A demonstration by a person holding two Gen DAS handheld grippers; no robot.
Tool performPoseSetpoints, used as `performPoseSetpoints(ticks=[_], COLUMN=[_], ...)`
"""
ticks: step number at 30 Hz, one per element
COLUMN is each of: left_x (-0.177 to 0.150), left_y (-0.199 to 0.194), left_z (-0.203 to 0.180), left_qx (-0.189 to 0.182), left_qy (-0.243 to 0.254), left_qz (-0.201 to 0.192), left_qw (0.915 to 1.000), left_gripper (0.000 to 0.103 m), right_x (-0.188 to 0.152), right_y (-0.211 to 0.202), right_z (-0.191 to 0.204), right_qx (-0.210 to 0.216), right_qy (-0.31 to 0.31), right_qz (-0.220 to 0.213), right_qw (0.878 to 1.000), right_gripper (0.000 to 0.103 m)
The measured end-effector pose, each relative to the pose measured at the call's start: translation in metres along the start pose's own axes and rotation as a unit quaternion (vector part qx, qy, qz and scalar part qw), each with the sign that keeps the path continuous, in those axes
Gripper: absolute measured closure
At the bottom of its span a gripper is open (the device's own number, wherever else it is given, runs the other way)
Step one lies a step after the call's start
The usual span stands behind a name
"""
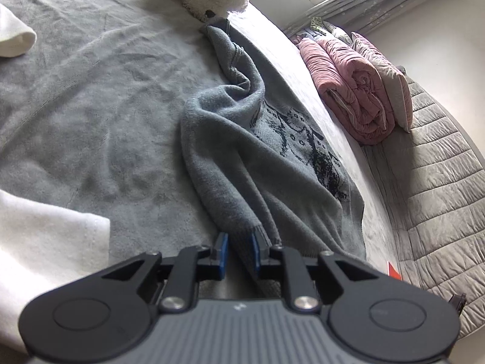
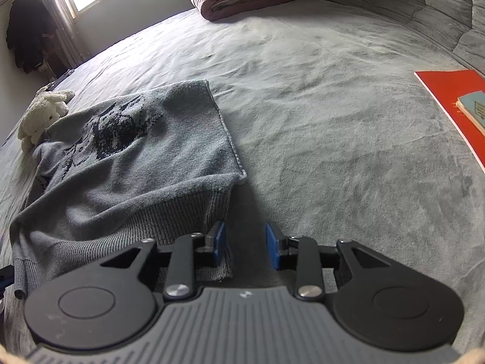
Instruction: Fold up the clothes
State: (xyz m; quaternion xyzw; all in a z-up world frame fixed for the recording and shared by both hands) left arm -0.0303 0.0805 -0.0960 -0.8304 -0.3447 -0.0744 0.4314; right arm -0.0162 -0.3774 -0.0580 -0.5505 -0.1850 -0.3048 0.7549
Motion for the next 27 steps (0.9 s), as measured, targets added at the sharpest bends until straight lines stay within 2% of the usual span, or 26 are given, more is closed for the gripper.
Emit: performPoseSetpoints(ticks=[2,12,16,18,22,24,26,27], left_x=[-0.001,-0.003,-0.005,-0.005,-0.006,-0.006,-0.006,-0.006], left_y=[0.003,0.016,0.019,0.019,0.010,0.002,-0.008,-0.014], left_z=[-0.004,-0.033,-0.033,-0.032,-0.032,-0.034,-0.034,-0.032], left_qx=[-0.007,-0.013,-0.003,-0.001,0.009,0.021,0.032,0.040], left_qy=[-0.005,0.021,0.023,0.021,0.029,0.043,0.057,0.062], left_qz=[-0.005,-0.025,-0.031,-0.032,-0.045,-0.044,-0.044,-0.046], left_qw=[0.9999,0.9994,0.9993,0.9993,0.9985,0.9979,0.9969,0.9962], left_gripper=[0.073,0.073,0.084,0.094,0.097,0.097,0.097,0.097], right_x=[0.000,-0.005,-0.008,-0.010,-0.013,-0.015,-0.016,-0.016], right_y=[0.000,0.002,0.005,0.006,0.008,0.009,0.010,0.010], right_z=[0.001,-0.001,0.002,0.004,0.008,0.011,0.015,0.017], right_qx=[0.001,-0.005,-0.009,-0.011,-0.016,-0.019,-0.017,-0.016], right_qy=[-0.002,-0.011,-0.023,-0.029,-0.040,-0.049,-0.059,-0.064], right_qz=[0.001,0.003,0.001,0.000,-0.004,-0.009,-0.011,-0.011], right_qw=[1.000,1.000,1.000,1.000,0.999,0.999,0.998,0.998], right_gripper=[0.069,0.068,0.065,0.064,0.063,0.070,0.087,0.090])
Point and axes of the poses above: each gripper's, at about its wrist camera, not at the fingertips, and y roughly the way its jaws point, z to its left, x to its top, the point moved 3 cm from there along y, roughly the way its jaws point, and after that the axes turned 7 degrees about x, right-handed, at the moved point
